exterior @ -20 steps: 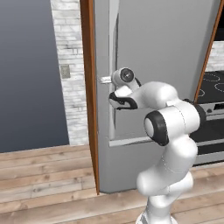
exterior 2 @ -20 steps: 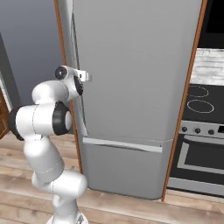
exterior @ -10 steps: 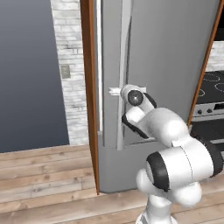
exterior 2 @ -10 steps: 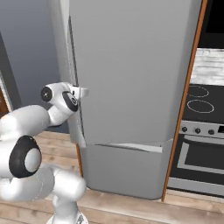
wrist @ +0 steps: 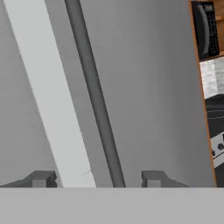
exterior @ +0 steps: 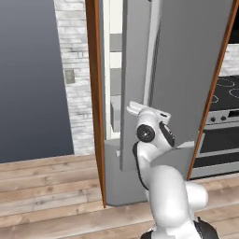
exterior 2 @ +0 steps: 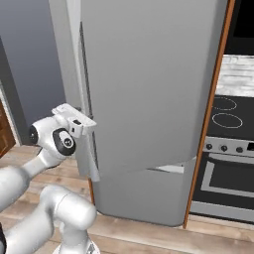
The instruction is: Take the lemon wedge from the fridge and place it on the plate with fish on the dining counter.
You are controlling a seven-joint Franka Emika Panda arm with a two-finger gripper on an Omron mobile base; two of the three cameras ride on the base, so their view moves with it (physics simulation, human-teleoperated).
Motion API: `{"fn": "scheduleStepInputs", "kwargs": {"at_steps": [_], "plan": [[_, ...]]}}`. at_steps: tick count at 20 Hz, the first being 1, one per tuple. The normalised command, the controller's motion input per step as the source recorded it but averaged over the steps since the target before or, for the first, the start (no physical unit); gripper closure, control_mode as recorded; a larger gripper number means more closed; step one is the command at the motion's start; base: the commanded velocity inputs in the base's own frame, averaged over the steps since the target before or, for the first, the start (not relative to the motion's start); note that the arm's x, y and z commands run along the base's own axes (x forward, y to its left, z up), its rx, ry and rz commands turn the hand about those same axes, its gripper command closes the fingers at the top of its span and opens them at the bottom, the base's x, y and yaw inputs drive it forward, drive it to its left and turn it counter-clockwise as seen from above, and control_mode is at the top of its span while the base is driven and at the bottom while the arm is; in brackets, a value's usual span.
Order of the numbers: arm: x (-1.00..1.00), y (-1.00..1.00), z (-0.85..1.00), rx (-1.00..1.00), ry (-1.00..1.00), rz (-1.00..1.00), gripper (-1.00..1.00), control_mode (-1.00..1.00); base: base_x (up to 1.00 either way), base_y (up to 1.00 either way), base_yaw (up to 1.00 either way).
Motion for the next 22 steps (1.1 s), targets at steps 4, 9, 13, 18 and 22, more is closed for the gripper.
{"fn": "scheduleStepInputs", "kwargs": {"at_steps": [4,9,13,18,22], "plan": [[-0.97,-0.16,1.00,0.15,0.03,-0.31,-1.00,-1.00,0.00,0.00,0.00],[-1.00,-0.03,1.00,0.14,0.10,-0.12,-1.00,-1.00,0.00,0.00,0.00],[-0.19,0.00,0.24,0.01,0.01,-0.06,-1.00,-1.00,0.00,0.00,0.00],[-0.98,0.30,0.77,0.08,0.08,0.00,-1.00,-1.00,0.00,0.00,0.00],[-1.00,0.68,0.67,0.00,0.15,0.00,-1.00,-1.00,0.00,0.00,0.00]]}}
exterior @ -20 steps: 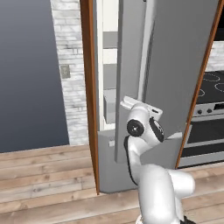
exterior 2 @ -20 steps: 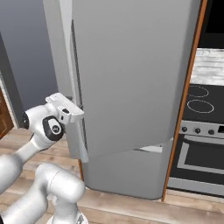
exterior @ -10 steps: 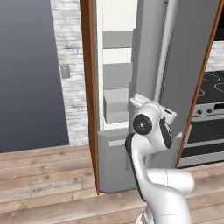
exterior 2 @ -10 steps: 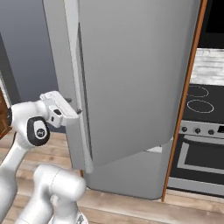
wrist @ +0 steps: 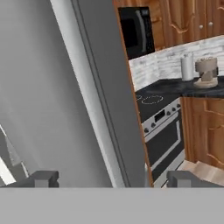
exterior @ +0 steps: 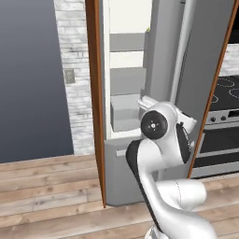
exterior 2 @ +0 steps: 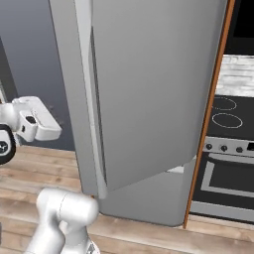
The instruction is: Take the lemon wedge from the fridge and place it on the plate with fish on the dining counter.
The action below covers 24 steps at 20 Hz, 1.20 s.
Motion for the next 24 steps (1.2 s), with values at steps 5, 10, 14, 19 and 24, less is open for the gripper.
{"fn": "scheduleStepInputs", "kwargs": {"at_steps": [5,10,14,19,24], "plan": [[-0.22,0.89,0.17,-0.01,0.50,-0.07,-1.00,-1.00,0.00,0.00,0.00],[0.85,0.24,0.00,-0.07,0.18,-0.26,-1.00,-1.00,0.00,0.00,0.00],[0.79,-0.19,-0.23,-0.08,0.00,-0.01,-1.00,-1.00,0.00,0.00,0.00],[0.57,0.00,-0.19,-0.25,-0.09,-0.17,-1.00,-1.00,0.00,0.00,0.00],[0.73,-0.10,-0.04,-0.15,-0.02,-0.18,-1.00,-1.00,0.00,0.00,0.00]]}}
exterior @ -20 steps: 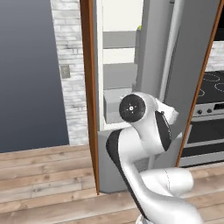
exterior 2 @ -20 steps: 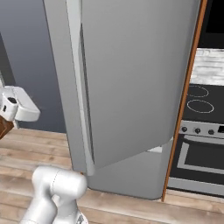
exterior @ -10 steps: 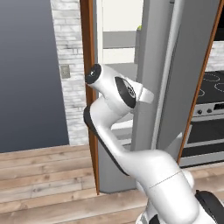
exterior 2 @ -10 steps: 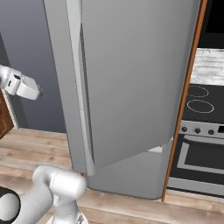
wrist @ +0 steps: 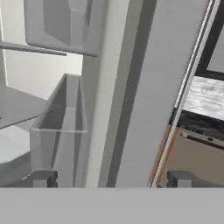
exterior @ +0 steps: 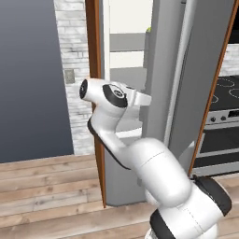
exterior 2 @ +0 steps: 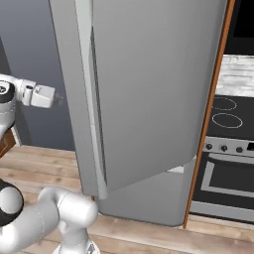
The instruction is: Take the lemon wedge from the fridge and place it on the plate with fish on the dining counter.
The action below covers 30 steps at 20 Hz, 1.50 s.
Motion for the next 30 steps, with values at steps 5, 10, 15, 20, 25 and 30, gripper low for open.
{"fn": "scheduleStepInputs", "kwargs": {"at_steps": [5,10,15,20,25,30], "plan": [[0.53,-0.65,-0.02,-0.04,0.01,-0.19,-1.00,-1.00,0.00,0.00,0.00],[-0.56,-1.00,0.00,0.00,0.01,-0.27,-1.00,-1.00,0.00,0.00,0.00],[-1.00,-1.00,-0.03,0.00,0.00,-0.27,-1.00,-1.00,0.00,0.00,0.00],[-0.91,-1.00,-0.16,0.00,0.01,-0.24,-1.00,-1.00,0.00,0.00,0.00],[-0.41,-1.00,-0.20,0.00,0.05,-0.24,-1.00,-1.00,0.00,0.00,0.00],[-0.36,-1.00,-0.06,0.00,0.00,-0.21,-1.00,-1.00,0.00,0.00,0.00]]}}
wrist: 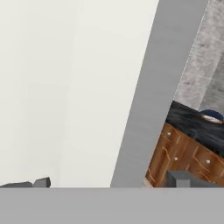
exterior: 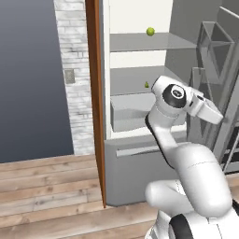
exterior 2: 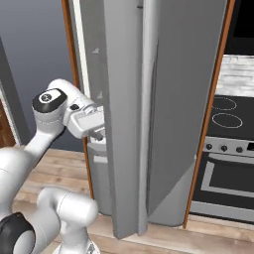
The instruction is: Take the lemon wedge from the fridge and place it on the plate with fish on the dining counter.
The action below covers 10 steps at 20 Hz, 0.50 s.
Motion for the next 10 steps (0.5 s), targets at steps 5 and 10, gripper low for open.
{"fn": "scheduleStepInputs", "kwargs": {"at_steps": [5,10], "plan": [[-0.27,-1.00,-0.01,0.00,0.00,-0.11,-1.00,-1.00,0.00,0.00,0.00],[-0.03,-0.87,-0.01,0.00,-0.02,0.05,-1.00,-1.00,0.00,0.00,0.00]]}}
